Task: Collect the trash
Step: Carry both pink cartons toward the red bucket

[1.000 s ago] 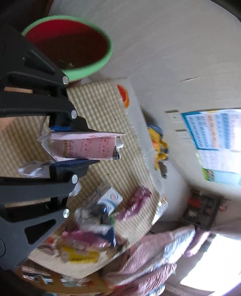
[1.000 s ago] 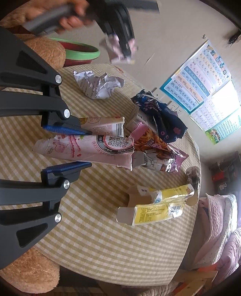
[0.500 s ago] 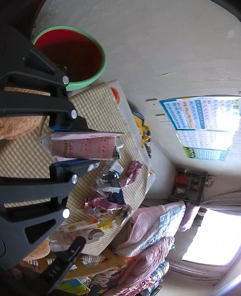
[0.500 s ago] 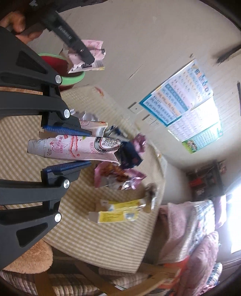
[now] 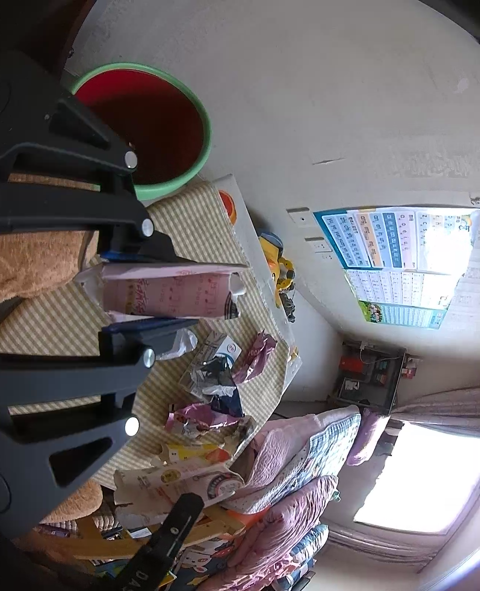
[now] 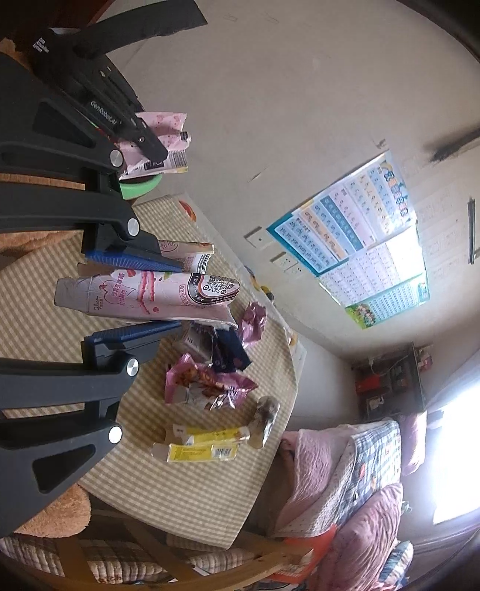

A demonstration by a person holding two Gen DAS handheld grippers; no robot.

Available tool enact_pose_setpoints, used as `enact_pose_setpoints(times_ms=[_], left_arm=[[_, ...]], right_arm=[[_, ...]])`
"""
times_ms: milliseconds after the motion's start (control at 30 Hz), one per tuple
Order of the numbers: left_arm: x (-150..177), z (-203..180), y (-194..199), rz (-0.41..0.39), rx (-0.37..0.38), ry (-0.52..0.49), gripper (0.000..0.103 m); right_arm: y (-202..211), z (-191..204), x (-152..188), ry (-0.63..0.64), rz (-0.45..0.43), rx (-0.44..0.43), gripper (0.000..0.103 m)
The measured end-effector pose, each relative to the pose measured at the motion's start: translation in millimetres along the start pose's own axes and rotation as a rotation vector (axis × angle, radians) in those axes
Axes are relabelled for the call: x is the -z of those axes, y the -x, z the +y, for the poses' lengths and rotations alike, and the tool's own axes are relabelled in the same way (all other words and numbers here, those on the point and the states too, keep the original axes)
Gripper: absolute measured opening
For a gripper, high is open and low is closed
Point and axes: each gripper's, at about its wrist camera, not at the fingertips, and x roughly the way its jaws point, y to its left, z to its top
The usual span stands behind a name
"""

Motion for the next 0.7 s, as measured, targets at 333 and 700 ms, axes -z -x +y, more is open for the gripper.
enact_pose_setpoints(times_ms=[333,700], left_arm=[[-1,24,6,-0.019,-0.035,0.034,0.023],[-1,51,10,-0.031,-0.074,0.077,0.023]], right_arm=[[-3,24,-1,0.049,0.003,-0.024,0.026],[-9,48,-2,0.095,0.012,-0.042,0.026]])
